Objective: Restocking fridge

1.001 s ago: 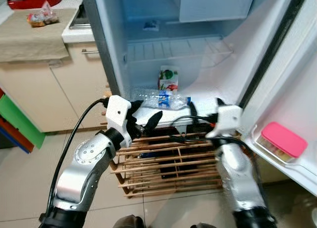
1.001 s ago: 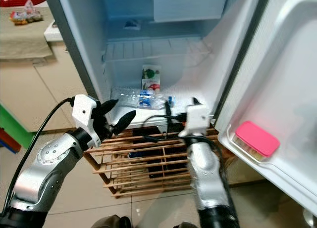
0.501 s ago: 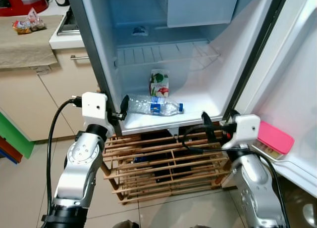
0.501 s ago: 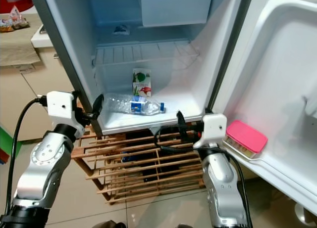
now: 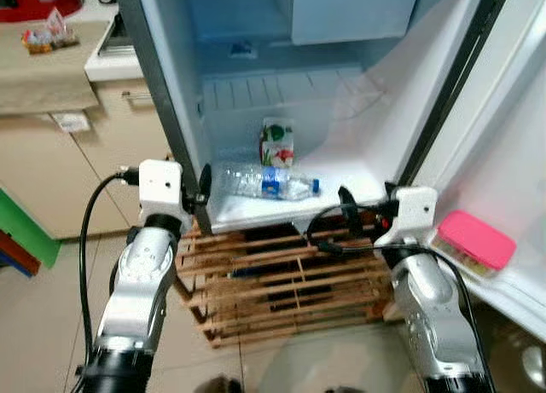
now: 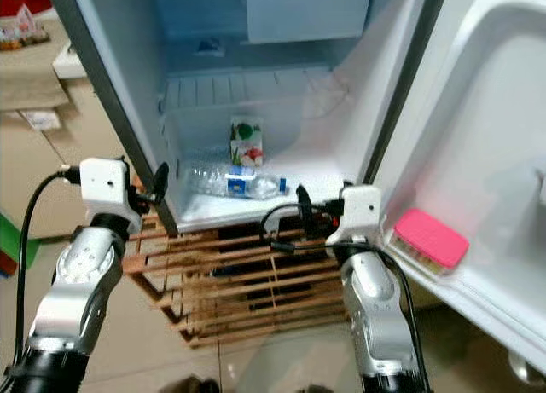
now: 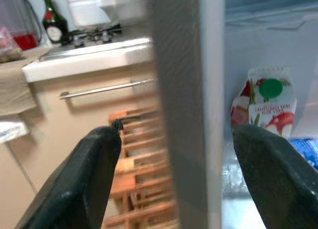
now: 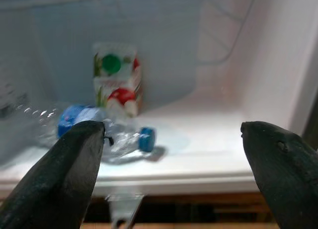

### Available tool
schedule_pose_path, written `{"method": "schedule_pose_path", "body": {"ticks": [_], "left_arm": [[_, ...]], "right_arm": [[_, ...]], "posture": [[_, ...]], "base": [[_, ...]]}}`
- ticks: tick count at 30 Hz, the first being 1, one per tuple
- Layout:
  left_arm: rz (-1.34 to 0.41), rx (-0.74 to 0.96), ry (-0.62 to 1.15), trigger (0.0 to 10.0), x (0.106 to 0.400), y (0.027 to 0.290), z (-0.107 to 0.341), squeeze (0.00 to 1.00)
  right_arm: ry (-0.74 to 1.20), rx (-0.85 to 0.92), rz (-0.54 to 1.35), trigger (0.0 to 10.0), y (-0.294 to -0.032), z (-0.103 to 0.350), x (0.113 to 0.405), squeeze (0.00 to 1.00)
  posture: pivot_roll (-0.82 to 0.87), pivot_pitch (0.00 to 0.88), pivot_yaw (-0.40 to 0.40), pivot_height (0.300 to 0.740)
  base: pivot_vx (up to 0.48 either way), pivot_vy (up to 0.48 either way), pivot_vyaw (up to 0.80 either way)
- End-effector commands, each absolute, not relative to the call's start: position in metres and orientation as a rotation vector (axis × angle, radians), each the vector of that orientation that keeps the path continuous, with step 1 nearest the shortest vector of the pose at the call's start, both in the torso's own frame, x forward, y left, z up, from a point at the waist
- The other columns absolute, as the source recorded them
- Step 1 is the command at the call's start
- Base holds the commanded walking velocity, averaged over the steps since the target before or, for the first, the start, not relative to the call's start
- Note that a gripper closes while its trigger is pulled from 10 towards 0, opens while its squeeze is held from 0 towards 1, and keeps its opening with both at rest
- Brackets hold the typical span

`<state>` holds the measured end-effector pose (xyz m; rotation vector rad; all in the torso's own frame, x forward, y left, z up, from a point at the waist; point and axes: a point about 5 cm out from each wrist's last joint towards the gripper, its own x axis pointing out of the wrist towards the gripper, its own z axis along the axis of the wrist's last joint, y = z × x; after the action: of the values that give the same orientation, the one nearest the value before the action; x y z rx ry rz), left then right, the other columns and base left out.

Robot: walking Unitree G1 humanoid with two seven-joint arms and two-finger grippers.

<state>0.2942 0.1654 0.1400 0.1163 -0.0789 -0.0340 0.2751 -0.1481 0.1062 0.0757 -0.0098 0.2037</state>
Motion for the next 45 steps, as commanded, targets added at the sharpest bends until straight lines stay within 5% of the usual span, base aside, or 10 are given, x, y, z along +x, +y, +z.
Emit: {"method": "schedule_pose_path", "body": {"ticks": [1, 16, 35, 44, 45], "left_arm": [[-0.019, 0.13, -0.075, 10.0, 0.293, 0.167, 0.139, 0.0], [-0.107, 0.092, -0.1, 10.0, 0.293, 0.157, 0.14, 0.0], [-0.226, 0.097, -0.139, 10.0, 0.288, 0.145, 0.142, 0.0], [-0.258, 0.152, -0.052, 10.0, 0.296, 0.146, 0.129, 0.0], [-0.311, 0.176, 0.095, 10.0, 0.302, 0.146, 0.107, 0.0]], "right_arm": [[0.002, 0.093, 0.204, 10.0, -0.148, 0.105, 0.275, 0.0], [0.018, 0.08, 0.19, 10.0, -0.152, 0.102, 0.275, 0.0], [0.063, 0.043, 0.202, 10.0, -0.155, 0.088, 0.267, 0.0], [0.435, -0.04, 0.217, 10.0, -0.187, 0.015, 0.219, 0.0], [0.539, -0.033, 0.158, 10.0, -0.199, -0.002, 0.209, 0.0]], "posture": [[-0.05, 0.0, 0.05, 0.74], [-0.06, 0.0, 0.053, 0.74], [-0.06, 0.0, 0.061, 0.74], [-0.07, 0.0, 0.056, 0.74], [-0.07, 0.0, 0.055, 0.74]], "base": [[-0.277, 0.0, 0.0], [-0.164, 0.0, 0.0], [0.0, -0.446, 0.35], [0.07, -0.126, 0.0], [0.0, 0.0, 0.0]]}}
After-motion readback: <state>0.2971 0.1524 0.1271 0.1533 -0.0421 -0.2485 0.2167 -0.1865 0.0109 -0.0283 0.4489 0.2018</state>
